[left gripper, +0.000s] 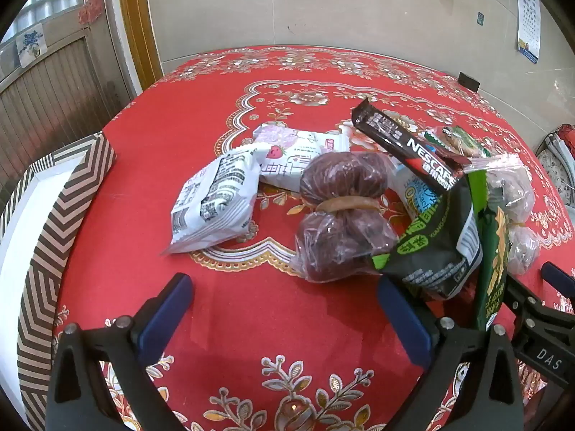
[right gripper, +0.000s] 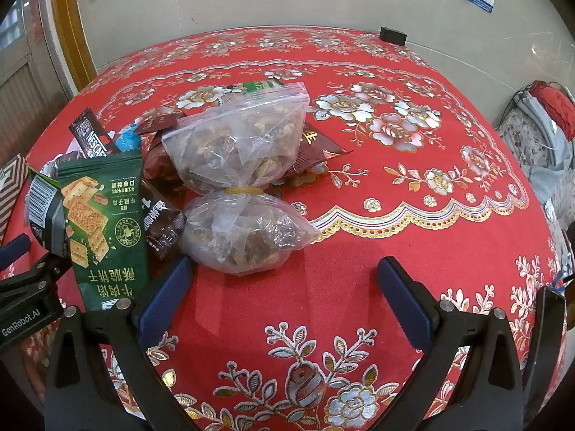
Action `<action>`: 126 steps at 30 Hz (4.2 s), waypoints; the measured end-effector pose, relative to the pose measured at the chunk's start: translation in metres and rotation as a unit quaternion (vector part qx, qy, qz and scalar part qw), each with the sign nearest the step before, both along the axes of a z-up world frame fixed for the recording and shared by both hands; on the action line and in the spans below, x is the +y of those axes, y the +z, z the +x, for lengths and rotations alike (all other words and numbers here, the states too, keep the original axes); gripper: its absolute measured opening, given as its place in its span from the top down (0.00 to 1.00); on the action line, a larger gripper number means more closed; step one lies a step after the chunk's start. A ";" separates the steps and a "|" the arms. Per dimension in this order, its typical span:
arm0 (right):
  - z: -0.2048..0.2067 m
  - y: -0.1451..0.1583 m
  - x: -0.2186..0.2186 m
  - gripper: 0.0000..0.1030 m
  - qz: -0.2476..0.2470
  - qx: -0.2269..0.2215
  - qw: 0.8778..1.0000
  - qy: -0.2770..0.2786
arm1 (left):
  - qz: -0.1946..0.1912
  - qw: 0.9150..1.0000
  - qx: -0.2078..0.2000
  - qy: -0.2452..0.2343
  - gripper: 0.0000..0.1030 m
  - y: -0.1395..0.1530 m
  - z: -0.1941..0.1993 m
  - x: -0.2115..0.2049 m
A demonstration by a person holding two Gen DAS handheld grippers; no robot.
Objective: Organize snacks
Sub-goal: 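Move both tools toward the snack pile on the red tablecloth, then grasp the white printed snack packet with the left gripper while the right gripper grasps the red date bag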
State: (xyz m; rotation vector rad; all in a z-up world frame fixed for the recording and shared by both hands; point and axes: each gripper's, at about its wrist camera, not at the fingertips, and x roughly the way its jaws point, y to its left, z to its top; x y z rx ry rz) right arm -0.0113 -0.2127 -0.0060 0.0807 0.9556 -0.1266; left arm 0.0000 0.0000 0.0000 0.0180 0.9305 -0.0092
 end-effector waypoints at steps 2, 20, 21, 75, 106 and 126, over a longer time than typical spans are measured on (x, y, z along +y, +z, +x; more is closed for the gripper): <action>0.000 0.000 0.000 0.00 0.000 0.000 1.000 0.000 | 0.001 1.000 0.000 0.000 0.00 0.000 0.000 0.000; -0.043 0.057 0.011 0.00 0.000 -0.057 0.997 0.058 | -0.003 1.000 -0.023 -0.020 0.00 0.047 -0.005 0.029; -0.042 0.059 0.016 0.00 0.000 -0.059 0.996 0.063 | -0.004 0.999 -0.024 -0.023 0.00 0.048 -0.005 0.029; -0.028 0.054 0.060 0.00 0.016 -0.065 0.989 0.131 | -0.038 0.999 0.031 0.000 0.00 0.035 0.040 0.058; 0.034 0.052 0.132 0.01 0.084 -0.026 0.970 0.227 | -0.050 0.997 0.022 0.051 0.46 0.025 0.066 0.089; 0.055 0.048 0.160 0.29 0.026 -0.011 0.970 0.243 | -0.039 0.997 0.014 0.072 0.46 0.024 0.056 0.107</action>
